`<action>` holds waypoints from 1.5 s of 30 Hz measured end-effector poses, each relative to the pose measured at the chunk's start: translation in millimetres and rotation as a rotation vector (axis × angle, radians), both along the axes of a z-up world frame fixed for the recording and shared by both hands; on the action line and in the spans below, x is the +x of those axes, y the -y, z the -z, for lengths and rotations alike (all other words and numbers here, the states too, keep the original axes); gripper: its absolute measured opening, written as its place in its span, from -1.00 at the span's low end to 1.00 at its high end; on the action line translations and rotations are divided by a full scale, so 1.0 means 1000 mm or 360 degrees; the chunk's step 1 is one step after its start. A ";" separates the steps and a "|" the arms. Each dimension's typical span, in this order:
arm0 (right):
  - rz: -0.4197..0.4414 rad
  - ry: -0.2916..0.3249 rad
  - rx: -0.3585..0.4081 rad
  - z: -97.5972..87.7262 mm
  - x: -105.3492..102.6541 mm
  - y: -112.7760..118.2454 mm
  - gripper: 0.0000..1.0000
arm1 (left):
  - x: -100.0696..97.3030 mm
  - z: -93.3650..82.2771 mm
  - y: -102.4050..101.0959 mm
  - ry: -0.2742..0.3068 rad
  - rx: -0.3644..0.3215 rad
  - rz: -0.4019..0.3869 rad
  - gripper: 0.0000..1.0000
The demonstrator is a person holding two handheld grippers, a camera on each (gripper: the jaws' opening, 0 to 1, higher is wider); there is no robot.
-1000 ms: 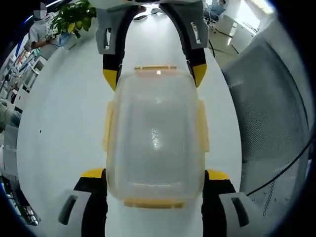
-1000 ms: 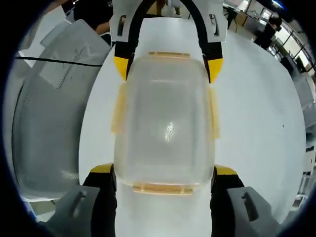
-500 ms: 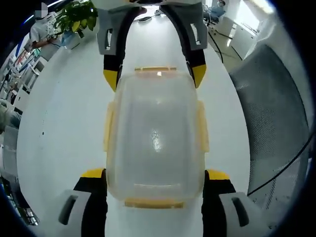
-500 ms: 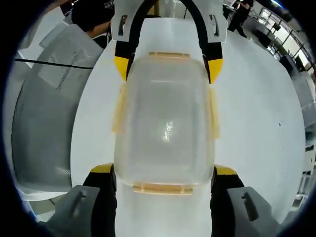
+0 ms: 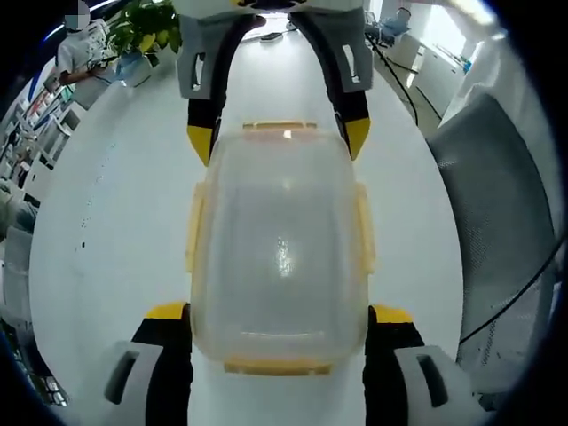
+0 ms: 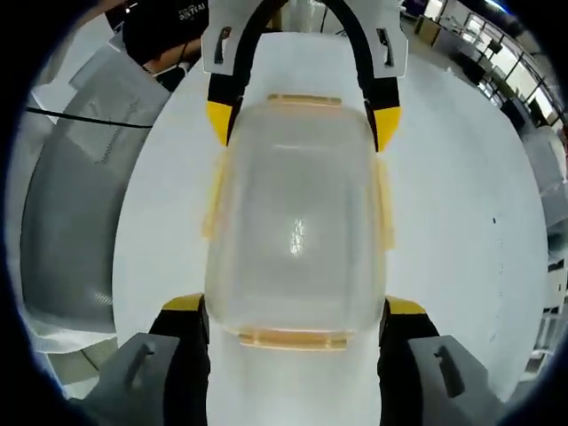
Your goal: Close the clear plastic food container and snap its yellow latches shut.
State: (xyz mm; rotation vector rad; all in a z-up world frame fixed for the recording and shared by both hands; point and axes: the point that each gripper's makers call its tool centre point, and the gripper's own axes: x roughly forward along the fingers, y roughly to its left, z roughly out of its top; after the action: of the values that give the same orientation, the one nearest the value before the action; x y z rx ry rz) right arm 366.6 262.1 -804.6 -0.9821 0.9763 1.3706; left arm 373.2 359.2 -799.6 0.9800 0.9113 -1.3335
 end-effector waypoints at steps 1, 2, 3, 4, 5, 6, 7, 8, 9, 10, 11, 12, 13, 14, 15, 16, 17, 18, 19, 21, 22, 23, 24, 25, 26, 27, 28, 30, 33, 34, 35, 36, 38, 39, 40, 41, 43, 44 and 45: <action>-0.0001 0.0001 0.0004 0.000 0.002 0.000 0.50 | 0.003 0.000 -0.001 -0.0008 -0.0002 -0.0007 0.55; -0.0002 0.0000 0.0006 0.000 0.004 0.000 0.50 | 0.005 0.000 -0.001 -0.0013 -0.0005 -0.0013 0.56; -0.0010 0.0001 0.0006 0.000 0.007 0.000 0.50 | 0.008 0.001 -0.001 -0.0024 -0.0009 -0.0026 0.56; -0.0014 0.0002 0.0003 0.000 0.009 0.000 0.50 | 0.009 0.001 -0.001 -0.0028 -0.0011 -0.0031 0.56; -0.0017 0.0002 0.0001 0.000 0.011 0.000 0.51 | 0.011 0.001 -0.001 -0.0033 -0.0012 -0.0037 0.56; -0.0018 0.0001 -0.0001 0.000 0.012 0.000 0.51 | 0.012 0.001 -0.001 -0.0035 -0.0012 -0.0037 0.57; -0.0019 -0.0001 -0.0005 0.000 0.013 0.000 0.51 | 0.013 0.001 -0.001 -0.0039 -0.0013 -0.0038 0.57; -0.0019 0.0000 -0.0005 0.000 0.014 0.000 0.51 | 0.014 0.001 -0.001 -0.0038 -0.0012 -0.0038 0.57; -0.0020 0.0002 -0.0006 0.000 0.016 0.000 0.51 | 0.015 0.001 -0.001 -0.0037 -0.0010 -0.0038 0.57; -0.0020 0.0003 -0.0007 0.000 0.017 0.000 0.51 | 0.017 0.001 -0.001 -0.0034 -0.0006 -0.0038 0.57; -0.0019 0.0001 -0.0008 0.000 0.017 0.000 0.51 | 0.017 0.001 -0.001 -0.0034 -0.0004 -0.0038 0.57; -0.0020 0.0002 -0.0009 0.000 0.018 0.000 0.51 | 0.018 0.001 -0.001 -0.0034 -0.0003 -0.0037 0.57; -0.0018 0.0002 -0.0011 0.000 0.019 0.000 0.51 | 0.019 0.001 -0.002 -0.0031 -0.0004 -0.0034 0.57; -0.0017 0.0002 -0.0014 0.000 0.020 0.000 0.51 | 0.021 0.001 -0.002 -0.0030 -0.0011 -0.0030 0.57; -0.0015 0.0003 -0.0017 0.000 0.021 0.000 0.51 | 0.022 0.001 -0.002 -0.0030 -0.0014 -0.0031 0.57; -0.0015 0.0004 -0.0016 0.000 0.022 0.000 0.51 | 0.023 0.001 -0.002 -0.0029 -0.0016 -0.0034 0.57; -0.0016 0.0003 -0.0015 -0.001 0.023 0.000 0.51 | 0.023 0.001 -0.002 -0.0027 -0.0016 -0.0035 0.57; -0.0017 0.0003 -0.0014 -0.001 0.024 0.000 0.51 | 0.024 0.001 -0.002 -0.0025 -0.0014 -0.0036 0.57; -0.0018 0.0003 -0.0013 -0.001 0.024 0.000 0.51 | 0.024 0.001 -0.002 -0.0024 -0.0013 -0.0036 0.57; -0.0017 0.0003 -0.0013 -0.001 0.025 -0.001 0.51 | 0.025 0.001 -0.002 -0.0022 -0.0014 -0.0035 0.57; -0.0015 0.0003 -0.0012 -0.001 0.026 -0.001 0.51 | 0.025 0.001 -0.002 -0.0022 -0.0014 -0.0034 0.57; -0.0014 0.0003 -0.0012 -0.001 0.026 -0.001 0.51 | 0.026 0.001 -0.002 -0.0018 -0.0010 -0.0032 0.57; -0.0012 0.0004 -0.0013 -0.001 0.026 -0.001 0.51 | 0.026 0.002 -0.002 -0.0016 -0.0007 -0.0030 0.58; -0.0011 0.0004 -0.0014 -0.001 0.026 -0.001 0.51 | 0.026 0.002 -0.002 -0.0011 0.0000 -0.0026 0.58; -0.0012 0.0004 -0.0012 -0.001 0.026 -0.001 0.51 | 0.026 0.002 -0.002 -0.0009 0.0003 -0.0024 0.58; -0.0009 0.0003 -0.0009 -0.001 0.026 -0.001 0.51 | 0.026 0.002 -0.002 -0.0004 0.0006 -0.0022 0.58; -0.0006 0.0004 -0.0007 -0.001 0.026 -0.001 0.51 | 0.027 0.002 -0.002 0.0005 0.0008 -0.0019 0.58; 0.0008 0.0009 -0.0007 -0.001 0.027 0.000 0.51 | 0.027 0.004 -0.002 0.0033 0.0015 -0.0006 0.60; 0.0020 0.0014 -0.0001 -0.001 0.028 0.000 0.51 | 0.027 0.006 -0.003 0.0069 0.0043 0.0006 0.61; 0.0019 0.0014 0.0008 -0.001 0.028 0.000 0.51 | 0.027 0.006 -0.002 0.0074 0.0048 0.0007 0.62; 0.0024 0.0012 0.0013 -0.001 0.027 0.001 0.51 | 0.026 0.006 -0.002 0.0079 0.0050 0.0006 0.62; 0.0033 0.0013 0.0013 -0.001 0.027 0.001 0.51 | 0.026 0.006 -0.002 0.0086 0.0051 0.0002 0.63; 0.0056 0.0019 0.0026 -0.003 0.028 0.001 0.50 | 0.026 0.006 -0.003 0.0102 0.0048 -0.0010 0.62; 0.0066 0.0019 0.0035 -0.004 0.028 0.001 0.48 | 0.026 0.005 -0.003 0.0108 0.0042 -0.0015 0.62; 0.0084 0.0018 0.0044 -0.006 0.028 0.001 0.48 | 0.025 0.004 -0.003 0.0112 0.0036 -0.0021 0.62; 0.0095 0.0023 0.0057 -0.007 0.029 0.000 0.49 | 0.024 0.003 -0.003 0.0114 0.0029 -0.0028 0.63; 0.0115 0.0044 0.0087 -0.012 0.031 -0.002 0.53 | 0.021 0.001 -0.002 0.0112 0.0012 -0.0043 0.65; 0.0127 0.0046 0.0101 -0.015 0.031 -0.003 0.54 | 0.020 -0.001 -0.001 0.0118 -0.0008 -0.0046 0.65; 0.0134 0.0044 0.0112 -0.017 0.031 -0.003 0.56 | 0.020 -0.004 0.001 0.0134 -0.0033 -0.0050 0.66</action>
State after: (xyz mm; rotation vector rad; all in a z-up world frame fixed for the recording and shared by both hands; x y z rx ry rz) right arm 397.2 265.5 -788.1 -0.8956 0.9324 1.3093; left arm 393.2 358.7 -795.9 0.9949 0.8444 -1.2637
